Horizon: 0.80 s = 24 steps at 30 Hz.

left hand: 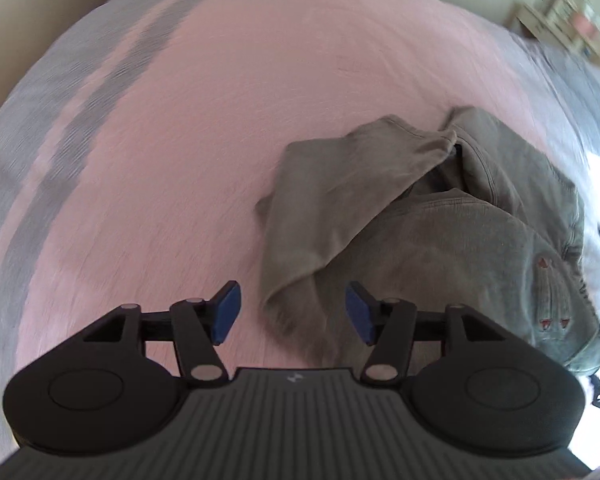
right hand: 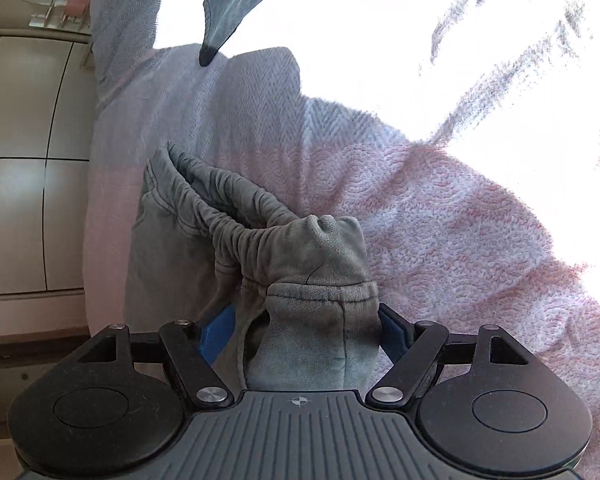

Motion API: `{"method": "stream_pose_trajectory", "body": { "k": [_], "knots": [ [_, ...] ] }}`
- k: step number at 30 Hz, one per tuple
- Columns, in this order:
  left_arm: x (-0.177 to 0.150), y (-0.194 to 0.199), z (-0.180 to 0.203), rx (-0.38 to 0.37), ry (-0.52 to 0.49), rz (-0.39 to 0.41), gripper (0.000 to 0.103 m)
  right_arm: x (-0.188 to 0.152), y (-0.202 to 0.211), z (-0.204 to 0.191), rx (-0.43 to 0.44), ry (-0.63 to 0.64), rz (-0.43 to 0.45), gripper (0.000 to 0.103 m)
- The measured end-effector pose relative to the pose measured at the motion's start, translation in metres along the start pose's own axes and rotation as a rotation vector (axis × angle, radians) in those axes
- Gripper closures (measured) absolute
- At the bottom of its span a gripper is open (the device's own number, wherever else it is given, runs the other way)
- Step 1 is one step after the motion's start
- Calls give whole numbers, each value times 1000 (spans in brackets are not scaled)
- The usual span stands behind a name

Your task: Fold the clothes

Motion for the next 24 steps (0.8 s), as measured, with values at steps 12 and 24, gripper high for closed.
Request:
{"method": "stream_pose_trajectory", "body": {
  "k": [12,24],
  "knots": [
    [44,-122,108,76,-438,37,50,-2,1,-9,-49,11,57,25],
    [31,1,-125,164,336,181,98,10,57,-79,22,246,-45,75]
  ]
}}
Point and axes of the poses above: each gripper's, at about its wrist camera, not at the fingertips, and y roughly against the way its jaws point, z to its right, x to its top, the point moved 2 cm from there along -y, roughly the way its jaws point, and after that the axes turned 8 degrees about x, right-handed, at the moved point
